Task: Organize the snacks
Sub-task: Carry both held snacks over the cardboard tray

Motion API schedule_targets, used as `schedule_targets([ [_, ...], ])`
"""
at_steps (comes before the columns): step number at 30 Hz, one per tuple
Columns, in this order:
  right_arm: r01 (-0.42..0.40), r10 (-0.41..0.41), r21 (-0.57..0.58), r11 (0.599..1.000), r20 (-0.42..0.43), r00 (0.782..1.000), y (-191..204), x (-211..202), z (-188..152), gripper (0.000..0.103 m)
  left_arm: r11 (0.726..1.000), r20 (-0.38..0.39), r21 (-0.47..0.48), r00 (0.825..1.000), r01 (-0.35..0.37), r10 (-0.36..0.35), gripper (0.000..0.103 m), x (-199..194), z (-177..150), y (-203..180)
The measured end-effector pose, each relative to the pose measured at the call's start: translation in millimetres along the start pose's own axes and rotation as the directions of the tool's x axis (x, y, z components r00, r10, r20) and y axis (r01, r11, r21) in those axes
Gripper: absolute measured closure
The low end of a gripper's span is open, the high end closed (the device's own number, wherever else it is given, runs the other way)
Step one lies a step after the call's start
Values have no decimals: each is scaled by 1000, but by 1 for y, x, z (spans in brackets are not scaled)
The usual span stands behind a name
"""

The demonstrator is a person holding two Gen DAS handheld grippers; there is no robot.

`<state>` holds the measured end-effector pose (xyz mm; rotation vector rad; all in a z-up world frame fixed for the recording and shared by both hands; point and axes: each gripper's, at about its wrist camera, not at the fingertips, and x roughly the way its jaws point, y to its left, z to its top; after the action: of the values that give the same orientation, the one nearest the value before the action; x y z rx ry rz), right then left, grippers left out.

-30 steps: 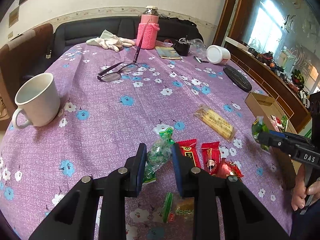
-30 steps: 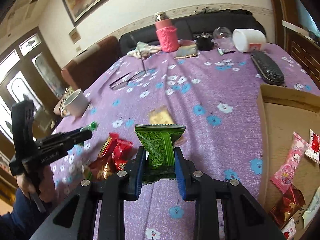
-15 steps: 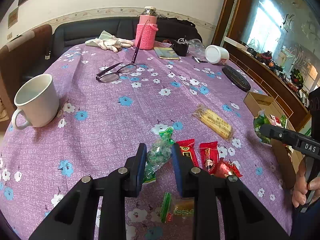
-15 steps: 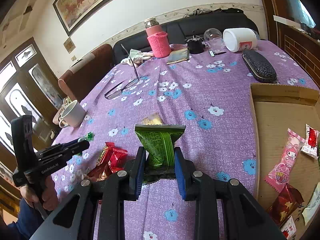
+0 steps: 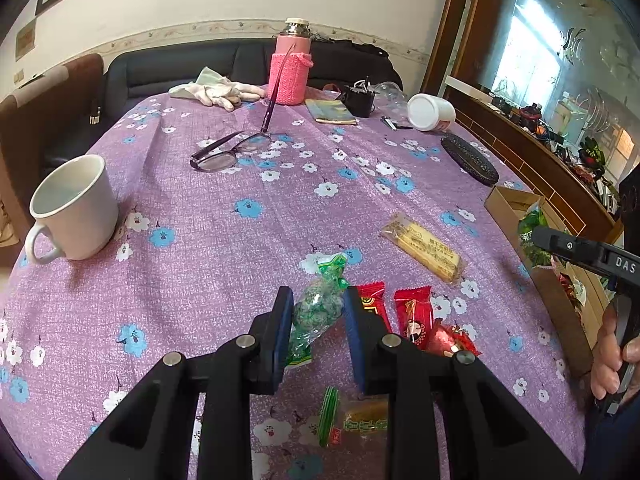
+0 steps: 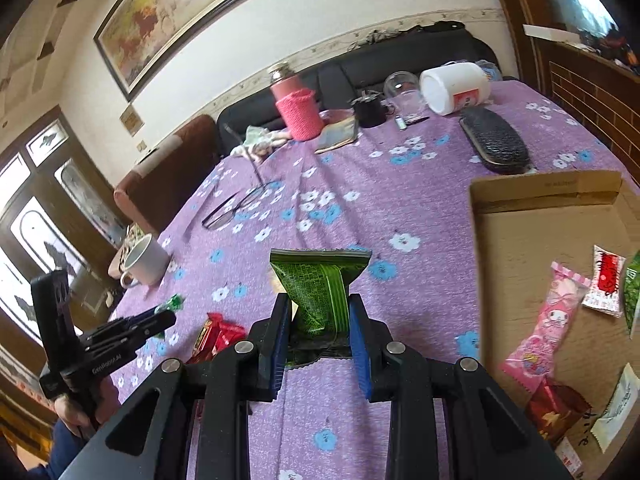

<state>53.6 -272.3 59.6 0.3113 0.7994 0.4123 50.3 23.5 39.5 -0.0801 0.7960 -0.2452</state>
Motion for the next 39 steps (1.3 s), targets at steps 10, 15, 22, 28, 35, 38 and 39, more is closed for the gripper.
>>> schedule_targets([
  [10, 0, -7, 107, 994, 64, 998, -27, -16, 10, 73, 998, -4, -17, 998, 57, -58, 78, -9, 6, -18],
  [15, 52, -72, 193, 980, 95, 993, -50, -26, 13, 73, 996, -7, 25, 996, 91, -91, 78, -11, 17, -51],
  [22, 81, -123, 312, 946, 118, 985, -87, -44, 16, 73, 975, -14, 116, 982, 189, -188, 78, -3, 34, -132],
  [28, 104, -170, 403, 909, 130, 977, -114, -57, 17, 73, 948, -49, 137, 957, 289, -285, 78, 19, 39, -204],
  [35, 120, -257, 553, 825, 178, 950, -165, -94, 11, 73, 909, -95, 147, 920, 390, -380, 78, 42, 35, -272],
  [38, 148, -293, 587, 796, 160, 943, -177, -101, 7, 73, 896, -107, 163, 910, 414, -401, 78, 50, 26, -288],
  [39, 157, -299, 588, 793, 153, 942, -180, -102, 7, 73, 892, -116, 173, 908, 419, -404, 78, 54, 22, -291],
])
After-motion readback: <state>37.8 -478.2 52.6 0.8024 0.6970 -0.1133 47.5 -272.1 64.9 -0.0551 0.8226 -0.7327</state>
